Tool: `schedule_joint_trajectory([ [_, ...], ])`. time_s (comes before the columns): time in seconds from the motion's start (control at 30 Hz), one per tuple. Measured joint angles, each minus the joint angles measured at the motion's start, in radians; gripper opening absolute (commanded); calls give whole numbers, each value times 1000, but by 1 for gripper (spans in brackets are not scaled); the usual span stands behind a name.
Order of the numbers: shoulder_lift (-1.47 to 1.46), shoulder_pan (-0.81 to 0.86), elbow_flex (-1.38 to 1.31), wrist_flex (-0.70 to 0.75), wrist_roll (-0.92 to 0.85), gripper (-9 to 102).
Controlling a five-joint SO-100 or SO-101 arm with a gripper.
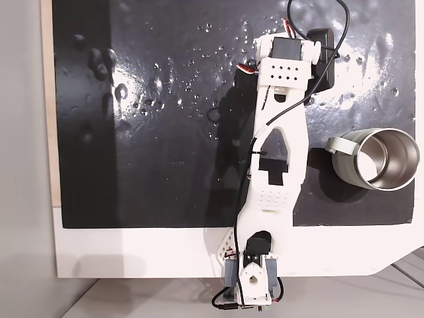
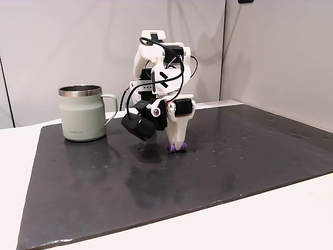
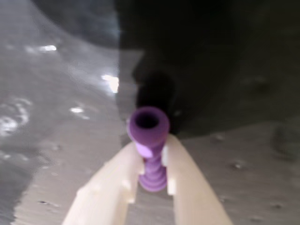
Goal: Grasp a pengrip and put it in the cup.
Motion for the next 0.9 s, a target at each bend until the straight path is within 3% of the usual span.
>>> schedule_joint_trajectory([
  [0.53,259,-8,-327,311,137,0],
  [0.9,514,52,-216,364,181,0],
])
